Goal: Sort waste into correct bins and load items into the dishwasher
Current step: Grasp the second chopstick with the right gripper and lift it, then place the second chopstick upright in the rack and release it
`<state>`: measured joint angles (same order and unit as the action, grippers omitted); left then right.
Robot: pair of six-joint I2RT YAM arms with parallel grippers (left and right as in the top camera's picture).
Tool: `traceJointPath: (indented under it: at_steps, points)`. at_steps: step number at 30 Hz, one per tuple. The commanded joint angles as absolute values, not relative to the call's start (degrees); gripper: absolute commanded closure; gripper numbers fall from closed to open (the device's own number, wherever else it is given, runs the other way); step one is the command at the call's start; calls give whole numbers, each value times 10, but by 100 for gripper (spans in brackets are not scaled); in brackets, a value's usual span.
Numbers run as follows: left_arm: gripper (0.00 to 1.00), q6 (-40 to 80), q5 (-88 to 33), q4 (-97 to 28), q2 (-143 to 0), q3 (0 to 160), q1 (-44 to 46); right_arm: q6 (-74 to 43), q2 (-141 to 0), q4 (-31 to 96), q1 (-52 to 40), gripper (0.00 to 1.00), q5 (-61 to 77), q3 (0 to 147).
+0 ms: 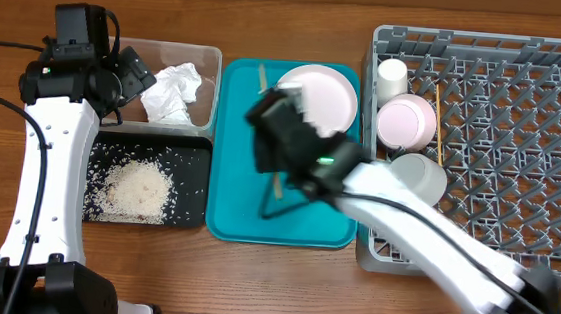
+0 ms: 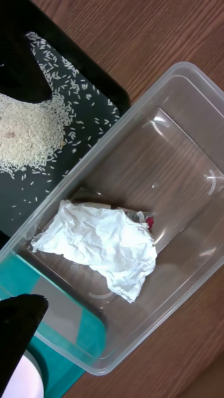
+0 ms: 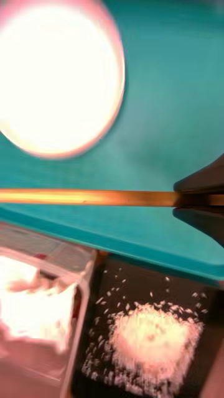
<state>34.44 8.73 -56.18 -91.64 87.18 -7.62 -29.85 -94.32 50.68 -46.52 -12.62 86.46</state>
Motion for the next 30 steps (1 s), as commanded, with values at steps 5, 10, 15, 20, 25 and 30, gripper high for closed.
traceJointPath:
  at_steps: [5, 10, 15, 20, 25, 30]
  points:
    - [0, 352, 85, -563, -918, 879, -78, -206, -878, 642, -331, 96, -197, 869]
    - [0, 352, 85, -563, -918, 879, -78, -107, -879, 670, -217, 96, -126, 854]
    - [0, 352, 85, -563, -918, 879, -78, -80, -882, 668, -142, 96, -111, 836]
    - [0, 352, 85, -563, -918, 879, -78, -44, -882, 664, -94, 96, -75, 818]
    - [0, 352, 85, -563, -918, 879, -78, -10, -888, 644, -71, 96, -76, 791]
    - [0, 352, 85, -563, -918, 879, -78, 32, -891, 595, -58, 96, -77, 759]
